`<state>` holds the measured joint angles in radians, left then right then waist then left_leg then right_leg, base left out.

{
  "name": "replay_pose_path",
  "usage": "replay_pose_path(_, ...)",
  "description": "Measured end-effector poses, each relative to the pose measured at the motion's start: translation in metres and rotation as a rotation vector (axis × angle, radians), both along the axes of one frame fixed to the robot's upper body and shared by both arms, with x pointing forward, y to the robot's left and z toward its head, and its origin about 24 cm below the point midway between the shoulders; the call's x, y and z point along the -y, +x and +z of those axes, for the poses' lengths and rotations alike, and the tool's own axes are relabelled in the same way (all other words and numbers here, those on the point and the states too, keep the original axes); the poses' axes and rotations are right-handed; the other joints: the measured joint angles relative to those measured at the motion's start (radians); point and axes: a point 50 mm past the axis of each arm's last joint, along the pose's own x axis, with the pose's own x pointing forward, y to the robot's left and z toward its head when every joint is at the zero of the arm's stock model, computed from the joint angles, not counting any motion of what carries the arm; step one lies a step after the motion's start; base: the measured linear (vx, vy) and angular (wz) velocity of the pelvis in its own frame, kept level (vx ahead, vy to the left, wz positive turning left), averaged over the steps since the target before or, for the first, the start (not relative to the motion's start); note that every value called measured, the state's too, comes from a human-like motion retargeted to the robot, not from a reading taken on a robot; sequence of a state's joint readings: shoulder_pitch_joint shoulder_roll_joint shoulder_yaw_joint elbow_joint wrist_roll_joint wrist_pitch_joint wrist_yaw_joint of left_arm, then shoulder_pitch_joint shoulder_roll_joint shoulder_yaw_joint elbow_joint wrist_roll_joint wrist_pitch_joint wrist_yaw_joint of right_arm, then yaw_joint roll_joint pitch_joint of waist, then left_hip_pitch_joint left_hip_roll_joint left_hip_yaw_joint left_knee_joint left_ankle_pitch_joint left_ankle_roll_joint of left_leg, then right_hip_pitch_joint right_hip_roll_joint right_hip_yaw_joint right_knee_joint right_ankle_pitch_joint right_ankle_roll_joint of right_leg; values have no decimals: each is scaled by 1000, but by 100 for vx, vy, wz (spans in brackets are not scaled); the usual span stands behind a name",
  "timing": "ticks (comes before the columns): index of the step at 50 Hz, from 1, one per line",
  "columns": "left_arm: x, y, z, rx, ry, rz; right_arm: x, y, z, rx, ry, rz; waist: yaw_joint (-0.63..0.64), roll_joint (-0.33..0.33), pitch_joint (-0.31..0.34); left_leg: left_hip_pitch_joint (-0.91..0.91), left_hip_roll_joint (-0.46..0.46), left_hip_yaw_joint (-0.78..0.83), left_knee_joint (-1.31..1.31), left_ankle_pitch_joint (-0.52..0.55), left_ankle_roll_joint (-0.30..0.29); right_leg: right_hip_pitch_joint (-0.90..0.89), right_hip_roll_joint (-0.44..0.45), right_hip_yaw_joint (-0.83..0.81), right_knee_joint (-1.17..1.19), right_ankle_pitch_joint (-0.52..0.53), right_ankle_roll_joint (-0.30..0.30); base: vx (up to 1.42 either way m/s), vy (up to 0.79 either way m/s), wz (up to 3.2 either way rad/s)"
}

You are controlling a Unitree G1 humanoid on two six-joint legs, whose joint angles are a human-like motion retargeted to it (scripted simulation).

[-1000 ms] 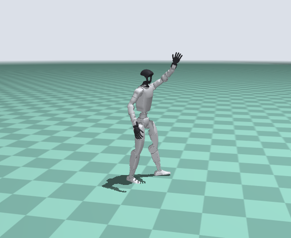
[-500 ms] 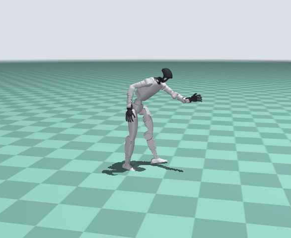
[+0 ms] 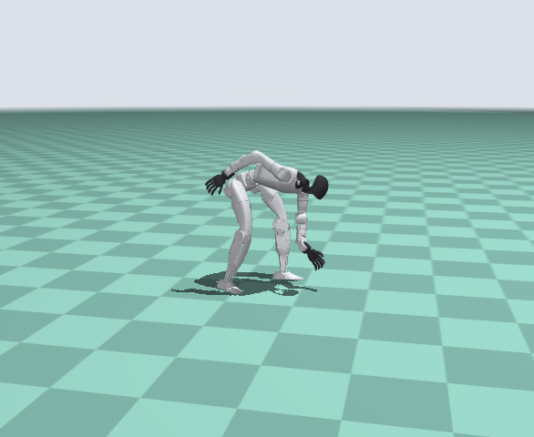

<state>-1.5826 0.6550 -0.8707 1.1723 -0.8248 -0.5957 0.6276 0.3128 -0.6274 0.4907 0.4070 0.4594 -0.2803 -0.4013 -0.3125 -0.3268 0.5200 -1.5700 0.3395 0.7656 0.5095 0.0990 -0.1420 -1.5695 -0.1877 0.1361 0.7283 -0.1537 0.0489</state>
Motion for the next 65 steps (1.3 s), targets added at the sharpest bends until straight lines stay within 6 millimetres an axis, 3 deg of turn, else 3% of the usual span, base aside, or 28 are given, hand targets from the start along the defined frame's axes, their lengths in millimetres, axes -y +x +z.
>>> replay_pose_path(5,1,-5,16,18,45,-3,-20,10,-5,35,73,-21,-2,-5,0,0,-22,-5,-66,35,2,1,1,-9,-39,18,-6,1,-1,5)
replay_pose_path(12,2,-7,22,9,132,-12,-17,11,-17,-16,106,-82,101,91,0,32,44,-116,-64,27,-3,191,69,-136,-221,90,8,6,-9,-69)
replay_pose_path(18,-2,1,-8,-52,134,-68,0,-3,-26,-98,40,-124,160,128,0,328,19,-117,-182,24,-14,507,82,-190,-357,121,41,8,-10,30)
replay_pose_path(20,-7,1,-13,-57,17,-97,22,-5,-25,-179,-54,-142,182,158,0,558,-96,-119,-556,180,-21,657,93,-195,-507,185,32,9,-11,20)
replay_pose_path(21,-7,1,-16,-62,19,-107,23,-5,-26,-181,-60,-151,193,164,-7,605,-97,-115,-578,182,-24,699,98,-203,-517,183,37,8,-12,7)
replay_pose_path(33,-18,-2,-48,-65,-139,-248,23,-4,-37,-232,-66,-208,234,237,-175,1022,-86,-104,-597,119,-46,1176,118,-257,-629,96,91,9,-16,23)
replay_pose_path(40,-26,-1,-51,-96,-170,-249,14,-4,-45,-271,-38,-206,245,272,-273,1227,-90,-98,-597,84,-42,1388,115,-271,-640,66,152,11,-16,15)
replay_pose_path(45,-25,-3,-31,-114,-84,-213,15,-7,-47,-288,-15,-223,242,313,-340,1328,-98,-110,-597,64,-47,1489,110,-296,-614,41,189,11,-10,25)
replay_pose_path(52,-10,-16,26,-64,65,-167,25,-15,-46,-292,17,-283,244,373,-421,1415,-110,-142,-597,51,-60,1590,103,-341,-583,2,196,8,-7,34)
replay_pose_path(65,8,-89,153,186,224,-30,29,-19,-45,-307,32,-260,308,407,-504,1490,-115,-146,-592,48,-45,1696,103,-346,-633,-2,209,2,-4,4)
